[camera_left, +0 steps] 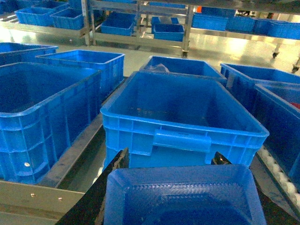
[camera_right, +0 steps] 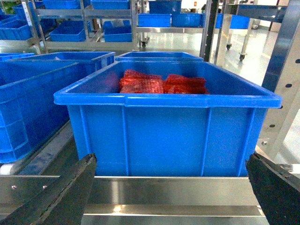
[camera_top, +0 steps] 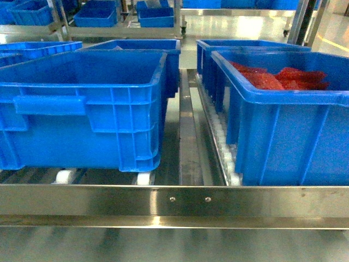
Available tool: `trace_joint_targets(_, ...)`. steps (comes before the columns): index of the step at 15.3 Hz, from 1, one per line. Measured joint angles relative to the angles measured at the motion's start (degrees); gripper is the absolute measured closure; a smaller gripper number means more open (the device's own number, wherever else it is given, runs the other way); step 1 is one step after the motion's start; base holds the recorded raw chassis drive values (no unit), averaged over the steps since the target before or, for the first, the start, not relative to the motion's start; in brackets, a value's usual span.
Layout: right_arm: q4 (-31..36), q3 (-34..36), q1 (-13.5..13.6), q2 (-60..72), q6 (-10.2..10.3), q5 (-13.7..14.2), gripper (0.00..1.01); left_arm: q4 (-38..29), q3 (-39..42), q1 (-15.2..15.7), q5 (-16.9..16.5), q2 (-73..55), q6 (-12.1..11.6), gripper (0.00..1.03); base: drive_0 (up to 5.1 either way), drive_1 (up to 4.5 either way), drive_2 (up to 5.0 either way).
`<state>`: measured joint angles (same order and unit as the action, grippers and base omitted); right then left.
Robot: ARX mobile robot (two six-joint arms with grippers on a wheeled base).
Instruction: Pick blue part to blue bin on bottom shelf
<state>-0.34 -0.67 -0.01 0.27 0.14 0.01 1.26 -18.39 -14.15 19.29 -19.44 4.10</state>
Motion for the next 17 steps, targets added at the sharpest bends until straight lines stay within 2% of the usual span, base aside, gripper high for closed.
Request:
trace_joint_targets(2, 0.0, 0.0, 0.0, 0.0, 0.0, 0.0, 0.03, 0.0, 0.0, 0.0, 0.0, 0.0, 0.0, 0.60, 0.0, 1.19, -1.2)
trace_joint_targets(14, 0.2, 0.0, 0.0, 0.0, 0.0, 0.0, 0.03, -0.2, 0.0, 0.0, 0.0, 0.0, 0.0, 0.60, 0.0, 4.06, -4.0)
trace_joint_targets(17, -0.1, 0.0, 0.0, 0.0, 0.0, 0.0, 0.03, 0.0, 0.0, 0.0, 0.0, -0.3, 0.0, 0.60, 0.0, 0.00, 0.0)
